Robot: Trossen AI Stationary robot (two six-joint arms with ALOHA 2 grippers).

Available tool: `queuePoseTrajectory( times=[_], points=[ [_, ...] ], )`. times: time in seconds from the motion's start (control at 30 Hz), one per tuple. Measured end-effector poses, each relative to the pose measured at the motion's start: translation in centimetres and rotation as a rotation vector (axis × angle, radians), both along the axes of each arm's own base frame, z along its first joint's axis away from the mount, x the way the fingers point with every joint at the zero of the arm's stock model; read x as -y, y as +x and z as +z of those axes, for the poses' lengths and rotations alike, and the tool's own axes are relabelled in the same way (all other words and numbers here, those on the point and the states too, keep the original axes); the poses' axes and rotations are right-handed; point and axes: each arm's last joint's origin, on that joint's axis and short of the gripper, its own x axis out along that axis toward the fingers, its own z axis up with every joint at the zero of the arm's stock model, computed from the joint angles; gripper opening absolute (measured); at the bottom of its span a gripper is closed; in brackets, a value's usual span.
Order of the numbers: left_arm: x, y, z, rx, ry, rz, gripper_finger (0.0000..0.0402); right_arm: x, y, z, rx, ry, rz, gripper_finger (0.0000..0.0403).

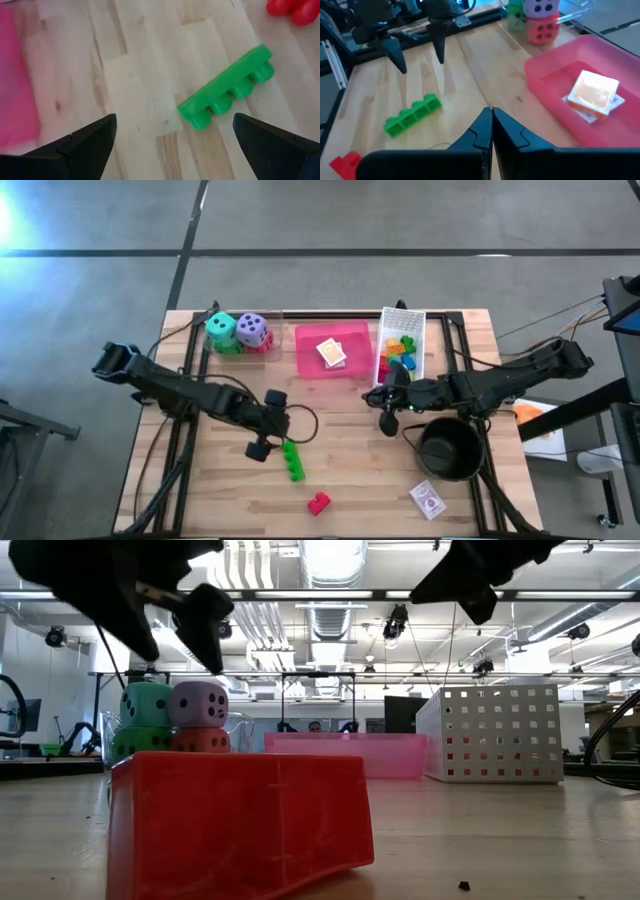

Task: Pick & Place Toys
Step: Put the large green game piece into the white bin

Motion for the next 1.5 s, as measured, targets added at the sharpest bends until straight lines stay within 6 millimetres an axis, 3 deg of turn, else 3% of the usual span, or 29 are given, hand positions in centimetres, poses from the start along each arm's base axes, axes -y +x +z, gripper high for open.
queuePoseTrajectory(
  times=[0.23, 0.47, 0.83, 1.17, 1.5],
  points=[
    [0.7, 1.4, -3.0, -0.067, 0.064, -0.091, 0.0392, 0.0, 0.3, -0.4, -0.006, -0.007, -0.004, 0.0008],
    [1.5, 2.2, -5.3, -0.121, 0.125, -0.193, 0.0338, -0.1, 0.4, 0.1, 0.016, -0.031, 0.014, 0.0008],
    [3.3, 2.4, -5.9, -0.074, 0.159, -0.331, 0.027, -0.2, 0.4, 0.1, 0.019, -0.037, 0.019, 0.0008],
    [3.5, 2.7, -7.3, -0.116, 0.17, -0.337, 0.0267, -0.2, 0.4, 0.1, 0.02, -0.037, 0.019, 0.0008],
    [3.5, 2.8, -7.3, -0.112, 0.166, -0.305, 0.0269, -0.2, 0.4, 0.1, 0.019, -0.037, 0.019, 0.0008]
  ],
)
